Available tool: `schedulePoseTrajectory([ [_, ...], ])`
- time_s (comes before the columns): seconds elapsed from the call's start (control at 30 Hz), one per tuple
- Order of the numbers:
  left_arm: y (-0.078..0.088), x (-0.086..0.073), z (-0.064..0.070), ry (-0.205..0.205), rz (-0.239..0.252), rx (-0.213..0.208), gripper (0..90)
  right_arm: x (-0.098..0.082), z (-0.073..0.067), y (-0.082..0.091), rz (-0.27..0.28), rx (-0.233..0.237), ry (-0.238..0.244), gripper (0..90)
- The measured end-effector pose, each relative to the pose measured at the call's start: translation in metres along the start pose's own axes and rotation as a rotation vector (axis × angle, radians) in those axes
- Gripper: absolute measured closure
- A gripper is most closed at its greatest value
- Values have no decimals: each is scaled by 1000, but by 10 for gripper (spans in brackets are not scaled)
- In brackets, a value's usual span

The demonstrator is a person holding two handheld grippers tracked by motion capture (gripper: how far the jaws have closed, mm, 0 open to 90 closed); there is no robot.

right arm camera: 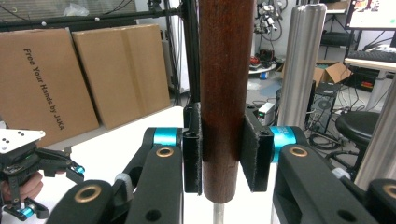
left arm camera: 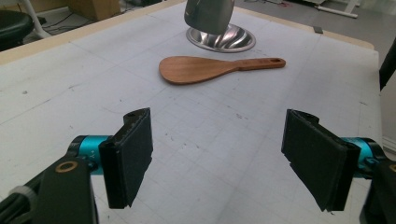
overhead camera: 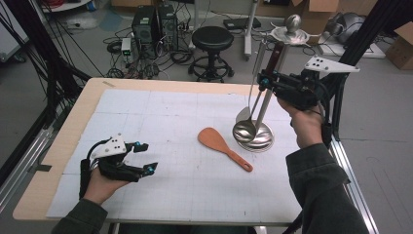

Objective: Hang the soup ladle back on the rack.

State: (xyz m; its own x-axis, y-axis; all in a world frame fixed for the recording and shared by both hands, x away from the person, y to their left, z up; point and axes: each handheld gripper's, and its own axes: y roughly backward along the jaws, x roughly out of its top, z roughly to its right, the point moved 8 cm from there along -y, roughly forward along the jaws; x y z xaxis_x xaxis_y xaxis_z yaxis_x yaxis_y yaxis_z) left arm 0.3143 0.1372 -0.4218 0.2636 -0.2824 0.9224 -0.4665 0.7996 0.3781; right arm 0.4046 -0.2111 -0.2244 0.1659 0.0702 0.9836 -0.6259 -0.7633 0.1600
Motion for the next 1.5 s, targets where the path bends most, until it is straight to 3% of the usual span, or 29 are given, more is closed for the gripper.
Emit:
schedulePoseTrajectory([
  [0.93, -1, 0, 1, 2, -3, -6, 255, 0, 17, -1, -16, -58, -27, 725],
  [1.5, -2, -1, 2, -1, -9, -13, 256, 0, 22, 1, 6, -73, -47, 707],
])
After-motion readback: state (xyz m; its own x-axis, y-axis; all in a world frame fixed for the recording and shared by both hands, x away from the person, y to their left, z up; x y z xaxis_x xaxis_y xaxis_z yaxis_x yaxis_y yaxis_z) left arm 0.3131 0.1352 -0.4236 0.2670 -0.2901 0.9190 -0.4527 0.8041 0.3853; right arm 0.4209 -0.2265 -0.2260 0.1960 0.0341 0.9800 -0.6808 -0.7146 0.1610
